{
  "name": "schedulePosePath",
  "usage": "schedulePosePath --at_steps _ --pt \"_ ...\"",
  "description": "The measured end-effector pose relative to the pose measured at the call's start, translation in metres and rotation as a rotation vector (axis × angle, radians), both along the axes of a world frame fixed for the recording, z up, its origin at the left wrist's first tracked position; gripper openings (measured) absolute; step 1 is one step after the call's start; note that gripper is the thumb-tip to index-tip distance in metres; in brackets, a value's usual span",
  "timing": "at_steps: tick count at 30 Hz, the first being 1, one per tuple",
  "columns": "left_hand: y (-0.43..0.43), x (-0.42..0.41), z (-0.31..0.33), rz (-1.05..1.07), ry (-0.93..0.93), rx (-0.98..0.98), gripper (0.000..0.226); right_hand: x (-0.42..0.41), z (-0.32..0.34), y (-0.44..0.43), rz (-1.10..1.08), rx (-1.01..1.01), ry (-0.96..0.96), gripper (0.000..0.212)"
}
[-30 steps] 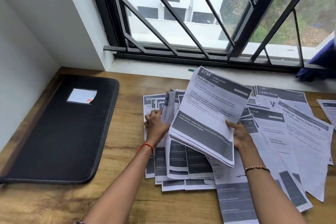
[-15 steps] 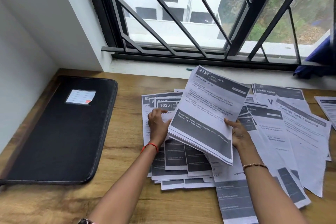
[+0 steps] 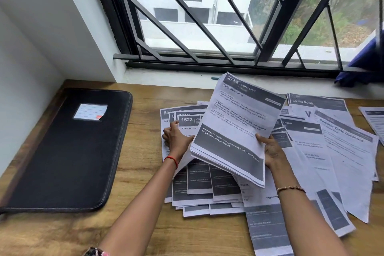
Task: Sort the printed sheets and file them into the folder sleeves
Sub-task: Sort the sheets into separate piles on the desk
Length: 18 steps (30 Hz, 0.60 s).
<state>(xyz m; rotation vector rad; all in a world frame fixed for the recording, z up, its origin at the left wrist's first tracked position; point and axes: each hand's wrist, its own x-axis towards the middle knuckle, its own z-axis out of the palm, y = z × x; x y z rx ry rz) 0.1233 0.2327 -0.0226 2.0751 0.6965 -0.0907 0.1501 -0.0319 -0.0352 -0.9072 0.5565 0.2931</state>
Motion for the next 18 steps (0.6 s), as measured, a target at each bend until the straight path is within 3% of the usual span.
schedulePosePath --at_steps 6,18 --pt "0.003 0.001 -0.004 -0.098 0.036 0.038 0.045 0.0 -0.001 0.0 0.002 0.002 -0.01 0.032" --pt "0.004 -0.008 -0.007 0.043 -0.289 -0.082 0.051 0.001 -0.002 -0.004 0.013 0.004 -0.019 0.032"
